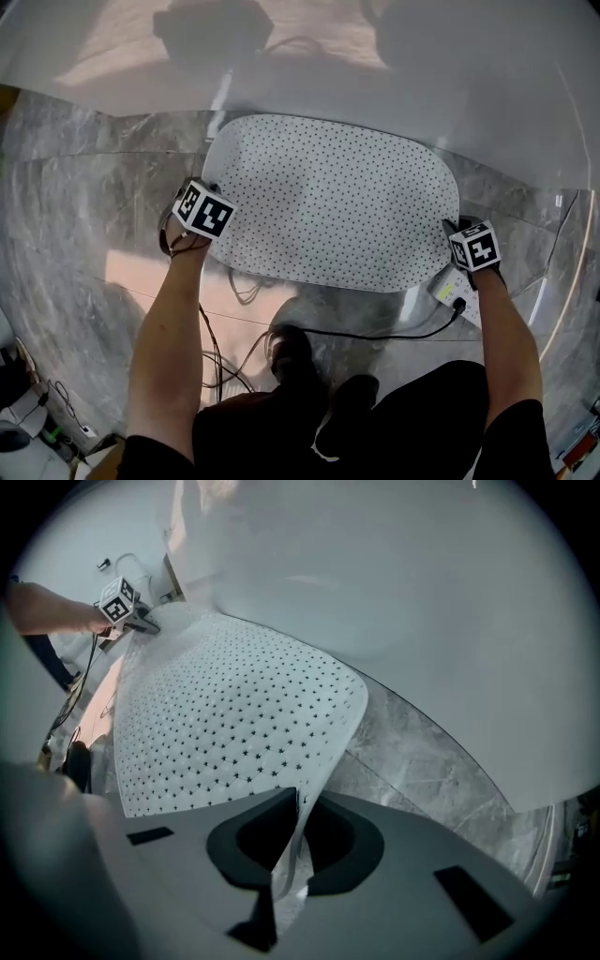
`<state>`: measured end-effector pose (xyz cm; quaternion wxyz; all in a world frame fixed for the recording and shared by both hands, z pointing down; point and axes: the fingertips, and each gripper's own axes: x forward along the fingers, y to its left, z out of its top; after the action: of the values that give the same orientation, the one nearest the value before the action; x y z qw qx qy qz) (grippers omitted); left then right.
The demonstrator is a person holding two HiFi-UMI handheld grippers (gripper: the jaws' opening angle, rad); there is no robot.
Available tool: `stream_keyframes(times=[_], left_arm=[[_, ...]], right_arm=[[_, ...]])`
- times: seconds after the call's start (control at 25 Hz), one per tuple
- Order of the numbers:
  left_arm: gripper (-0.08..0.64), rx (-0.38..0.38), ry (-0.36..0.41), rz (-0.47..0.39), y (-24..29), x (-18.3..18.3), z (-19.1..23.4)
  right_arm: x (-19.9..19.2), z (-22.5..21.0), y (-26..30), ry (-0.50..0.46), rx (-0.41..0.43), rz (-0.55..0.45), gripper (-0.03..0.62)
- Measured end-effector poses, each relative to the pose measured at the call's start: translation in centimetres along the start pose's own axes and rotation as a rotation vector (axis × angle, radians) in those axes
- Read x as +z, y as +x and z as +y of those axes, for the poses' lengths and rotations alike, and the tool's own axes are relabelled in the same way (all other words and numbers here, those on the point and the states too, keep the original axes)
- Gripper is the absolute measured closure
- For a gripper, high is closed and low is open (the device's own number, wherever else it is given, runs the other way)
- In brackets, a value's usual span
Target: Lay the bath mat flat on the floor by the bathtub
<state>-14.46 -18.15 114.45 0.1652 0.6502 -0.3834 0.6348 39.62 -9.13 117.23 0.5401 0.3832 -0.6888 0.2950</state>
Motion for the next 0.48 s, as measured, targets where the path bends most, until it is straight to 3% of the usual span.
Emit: stream_keyframes(times=[0.2, 0.32, 0.48], left_arm=[[0.505, -0.028, -0.090, -0.018, 0.11, -0.20, 0.31], [0.482, -0.022, -0.073, 0.000, 0.24, -0.33, 0.18], [0.474, 0.007, -0.046, 0.008, 0.24, -0.47, 0.12]], right_arm=[[-0.03, -0.16, -0.08, -0.032, -0.034, 0.010, 0.560], [0.13, -0.44, -0.15, -0.026, -0.048, 0.007, 0.546], [0.60, -0.85, -0.61, -0.088, -0.104, -0.011, 0.545]])
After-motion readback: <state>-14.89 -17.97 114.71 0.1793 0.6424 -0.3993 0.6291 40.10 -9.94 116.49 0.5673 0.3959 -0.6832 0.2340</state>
